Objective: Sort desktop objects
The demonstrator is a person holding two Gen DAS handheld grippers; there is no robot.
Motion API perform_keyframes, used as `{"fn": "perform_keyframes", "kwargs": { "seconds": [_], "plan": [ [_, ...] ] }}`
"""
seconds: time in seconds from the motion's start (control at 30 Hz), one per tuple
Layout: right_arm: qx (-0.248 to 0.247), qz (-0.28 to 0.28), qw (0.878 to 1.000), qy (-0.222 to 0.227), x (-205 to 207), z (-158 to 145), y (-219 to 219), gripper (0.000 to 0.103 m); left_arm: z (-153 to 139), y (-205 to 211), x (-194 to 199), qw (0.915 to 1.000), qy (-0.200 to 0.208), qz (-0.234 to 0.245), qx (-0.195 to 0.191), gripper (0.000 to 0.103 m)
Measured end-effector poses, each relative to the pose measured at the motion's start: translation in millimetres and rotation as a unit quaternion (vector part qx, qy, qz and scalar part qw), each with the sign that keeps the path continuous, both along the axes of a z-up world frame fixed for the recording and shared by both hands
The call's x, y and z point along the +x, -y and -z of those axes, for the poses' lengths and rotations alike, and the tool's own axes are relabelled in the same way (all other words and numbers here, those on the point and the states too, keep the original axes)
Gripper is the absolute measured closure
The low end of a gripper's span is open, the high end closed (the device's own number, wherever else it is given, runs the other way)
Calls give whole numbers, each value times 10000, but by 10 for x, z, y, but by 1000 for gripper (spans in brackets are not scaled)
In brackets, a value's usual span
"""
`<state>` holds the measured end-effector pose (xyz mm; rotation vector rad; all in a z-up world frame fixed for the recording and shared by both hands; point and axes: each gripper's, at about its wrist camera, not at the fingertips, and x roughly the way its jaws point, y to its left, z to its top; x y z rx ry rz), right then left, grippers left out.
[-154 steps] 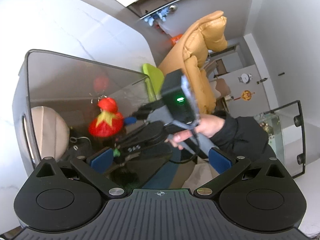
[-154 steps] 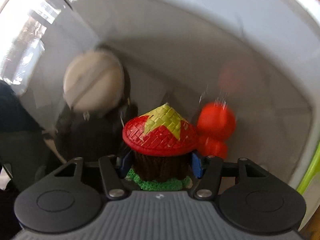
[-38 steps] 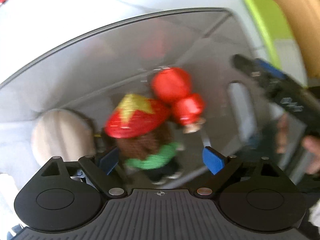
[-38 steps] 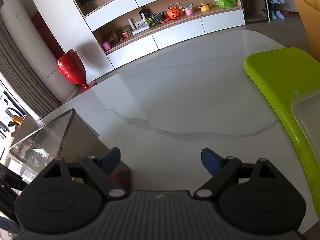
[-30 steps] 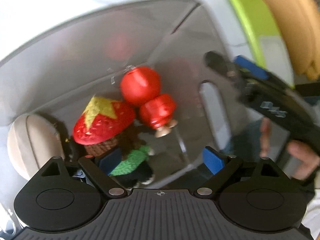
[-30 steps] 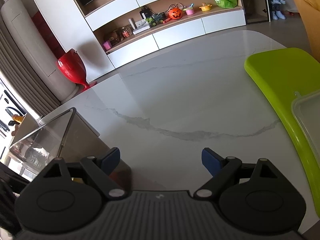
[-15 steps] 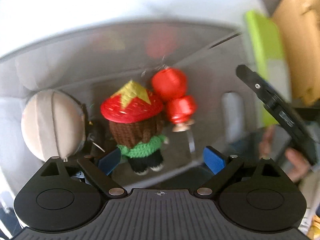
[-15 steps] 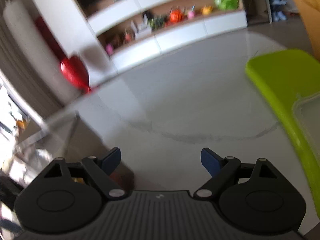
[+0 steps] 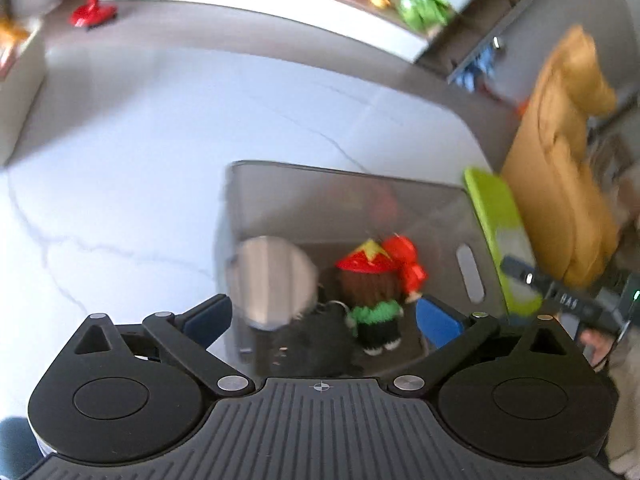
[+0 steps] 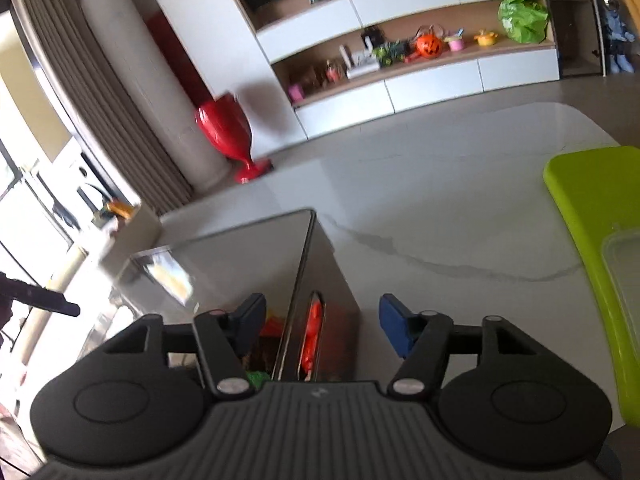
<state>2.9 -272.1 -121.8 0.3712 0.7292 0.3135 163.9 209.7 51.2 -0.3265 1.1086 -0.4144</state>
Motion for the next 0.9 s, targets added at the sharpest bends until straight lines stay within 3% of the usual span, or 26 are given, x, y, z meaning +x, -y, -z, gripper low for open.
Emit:
{"fn": "perform_keyframes", "kwargs": {
  "seconds": [0.07, 0.2, 0.33, 0.4, 0.5, 0.53, 0.67, 0.9],
  "plan": [
    [-123, -5, 9998, -124, 63, 16, -77, 46, 386, -32, -7, 9994, -132, -227, -239, 0],
    [-133, -14, 9995, -302, 159, 112, -162, 47, 751, -70, 49, 9950, -466, -264, -849, 0],
    [111, 42, 9983, -573, 329, 261, -204, 51, 1111, 105, 243, 9762, -868, -147, -1984, 0],
    [344, -75, 9972, -659, 405, 333, -221, 65, 1184, 190, 330, 9673, -976, -43, -2340, 0],
    [525, -149, 9968, -579, 483, 361, -279, 76, 1310, 411, 456, 9691, -918, -29, -2290, 0],
    [516, -142, 9972, -530, 510, 352, -302, 84, 1297, 437, 492, 9702, -897, -50, -2251, 0],
    [422, -85, 9979, -484, 707, 323, -415, 83, 1199, 550, 687, 9809, -729, -173, -1798, 0],
    [294, -115, 9987, -404, 1040, 331, -528, 84, 1152, 595, 936, 9857, -634, -335, -1526, 0]
  ]
}}
